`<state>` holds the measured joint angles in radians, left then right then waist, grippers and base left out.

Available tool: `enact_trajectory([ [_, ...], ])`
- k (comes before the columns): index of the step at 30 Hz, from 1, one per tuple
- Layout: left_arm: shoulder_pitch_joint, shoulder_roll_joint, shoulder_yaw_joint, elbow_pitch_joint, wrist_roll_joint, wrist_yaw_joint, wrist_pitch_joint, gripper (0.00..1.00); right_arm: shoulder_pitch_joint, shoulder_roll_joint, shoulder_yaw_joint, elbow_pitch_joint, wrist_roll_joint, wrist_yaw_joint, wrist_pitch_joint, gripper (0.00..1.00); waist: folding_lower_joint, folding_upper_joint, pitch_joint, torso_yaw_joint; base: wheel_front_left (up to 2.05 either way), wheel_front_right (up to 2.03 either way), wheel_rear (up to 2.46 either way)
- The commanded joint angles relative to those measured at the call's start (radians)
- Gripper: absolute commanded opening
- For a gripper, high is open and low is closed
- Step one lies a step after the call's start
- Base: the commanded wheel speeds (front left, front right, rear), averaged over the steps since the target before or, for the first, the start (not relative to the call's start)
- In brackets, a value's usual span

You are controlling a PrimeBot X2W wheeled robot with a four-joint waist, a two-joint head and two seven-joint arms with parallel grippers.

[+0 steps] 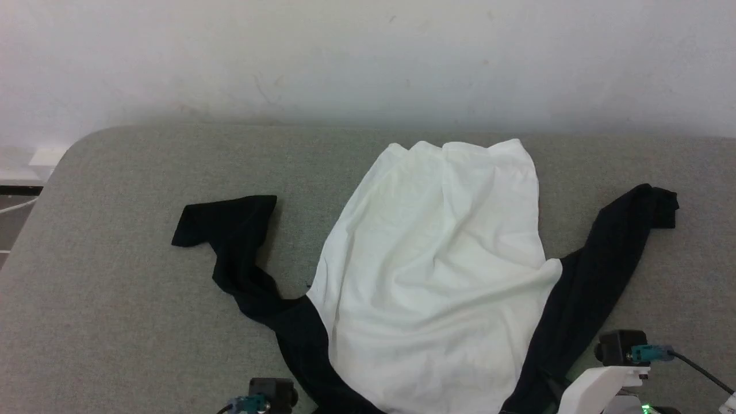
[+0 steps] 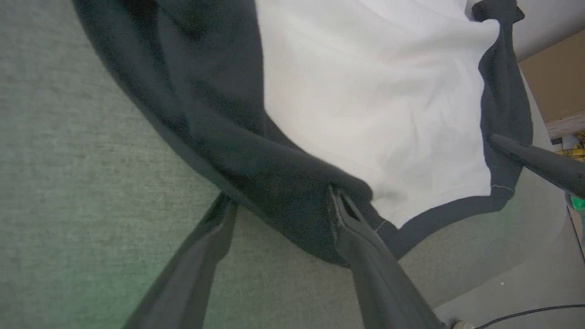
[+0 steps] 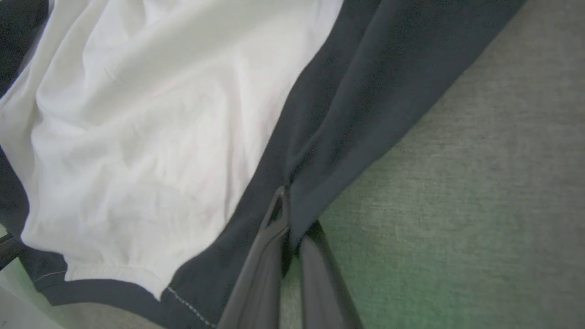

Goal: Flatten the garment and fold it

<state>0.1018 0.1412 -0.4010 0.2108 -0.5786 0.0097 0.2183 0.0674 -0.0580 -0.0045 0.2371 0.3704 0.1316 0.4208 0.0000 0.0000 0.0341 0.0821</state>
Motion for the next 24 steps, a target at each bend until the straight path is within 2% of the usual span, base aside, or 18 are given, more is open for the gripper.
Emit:
enact_trajectory([
  [1, 0.013, -0.011, -0.015, 0.018, -0.012, -0.006, 0.022, 1.00, 0.006, 0.004, 0.005, -0.006, 0.005, -0.001, -0.004, 0.00, 0.0000, 0.0000, 0.007, -0.007, 0.00, 0.00, 0.00],
  [5, 0.009, -0.020, -0.034, 0.050, -0.021, -0.004, 0.060, 1.00, -0.003, 0.004, 0.016, -0.014, 0.005, -0.001, -0.006, 0.00, 0.0000, 0.0000, 0.017, -0.019, 0.00, 0.00, 0.00],
  [13, -0.012, -0.032, -0.048, 0.125, -0.019, 0.007, 0.066, 1.00, -0.011, -0.004, 0.036, -0.029, 0.010, -0.001, -0.015, 0.00, 0.0000, 0.0000, 0.033, -0.027, 0.00, 0.00, 0.00],
  [14, -0.014, -0.032, -0.054, 0.134, -0.022, 0.000, 0.071, 0.33, -0.011, -0.006, 0.038, -0.030, 0.011, -0.001, -0.016, 0.00, 0.0000, 0.0000, 0.033, -0.027, 0.00, 0.00, 0.00],
  [15, -0.016, -0.032, -0.058, 0.140, -0.023, -0.008, 0.073, 0.00, -0.011, -0.007, 0.039, -0.030, 0.011, -0.001, -0.018, 0.00, 0.0000, 0.0000, 0.033, -0.027, 0.00, 0.00, 0.00],
  [20, -0.019, -0.026, -0.056, 0.135, -0.023, -0.025, 0.035, 0.00, -0.005, -0.023, 0.052, -0.050, 0.020, -0.001, -0.037, 0.00, 0.0000, 0.0000, 0.017, -0.024, 0.00, 0.00, 0.00],
  [24, -0.015, -0.007, -0.037, 0.073, -0.017, -0.024, -0.012, 0.00, 0.016, -0.054, 0.066, -0.104, 0.032, -0.001, -0.069, 0.00, 0.0000, 0.0000, -0.009, -0.017, 0.00, 0.00, 0.00],
])
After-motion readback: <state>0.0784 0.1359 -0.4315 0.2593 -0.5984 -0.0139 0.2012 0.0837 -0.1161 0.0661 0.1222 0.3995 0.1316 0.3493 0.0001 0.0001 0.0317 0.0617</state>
